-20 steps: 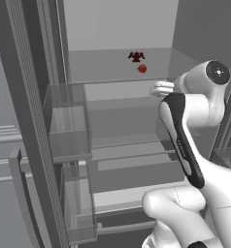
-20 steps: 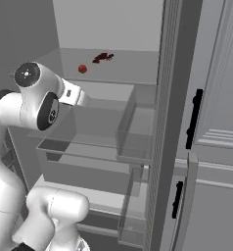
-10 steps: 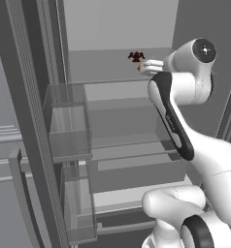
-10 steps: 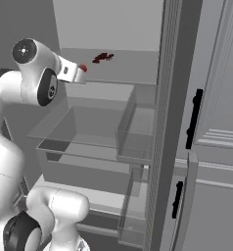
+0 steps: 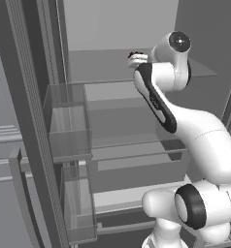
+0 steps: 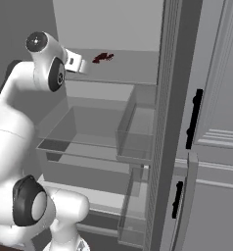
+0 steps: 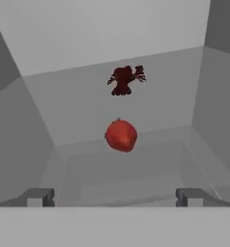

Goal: Take the strawberry from the fridge and place it on top of the pancake, located on the dining counter.

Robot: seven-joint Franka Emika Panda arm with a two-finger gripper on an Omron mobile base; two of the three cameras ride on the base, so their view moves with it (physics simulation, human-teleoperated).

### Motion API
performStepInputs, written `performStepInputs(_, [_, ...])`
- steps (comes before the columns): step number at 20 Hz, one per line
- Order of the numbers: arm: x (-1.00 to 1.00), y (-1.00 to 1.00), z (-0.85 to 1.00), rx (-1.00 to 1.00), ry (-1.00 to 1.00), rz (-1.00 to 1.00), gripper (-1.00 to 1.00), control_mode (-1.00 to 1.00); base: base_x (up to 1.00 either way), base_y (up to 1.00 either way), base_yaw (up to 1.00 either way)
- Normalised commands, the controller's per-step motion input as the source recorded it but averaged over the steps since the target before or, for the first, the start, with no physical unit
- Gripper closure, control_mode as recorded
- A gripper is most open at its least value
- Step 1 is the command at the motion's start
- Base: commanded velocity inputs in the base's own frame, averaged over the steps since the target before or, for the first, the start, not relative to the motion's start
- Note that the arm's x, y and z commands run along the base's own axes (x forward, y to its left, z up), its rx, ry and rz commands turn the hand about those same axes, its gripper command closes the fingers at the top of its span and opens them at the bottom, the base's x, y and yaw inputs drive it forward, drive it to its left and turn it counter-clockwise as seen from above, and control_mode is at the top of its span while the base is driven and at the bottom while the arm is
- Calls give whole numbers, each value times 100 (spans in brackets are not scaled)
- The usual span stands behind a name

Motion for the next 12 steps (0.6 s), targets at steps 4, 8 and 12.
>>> performStepInputs(4, [72, 0, -22, -4, 3, 4, -100, -100, 0, 0, 0])
performStepInputs(8, [70, 0, -26, -3, 3, 4, -100, -100, 0, 0, 0])
performStepInputs(12, [72, 0, -15, -1, 3, 4, -100, -100, 0, 0, 0])
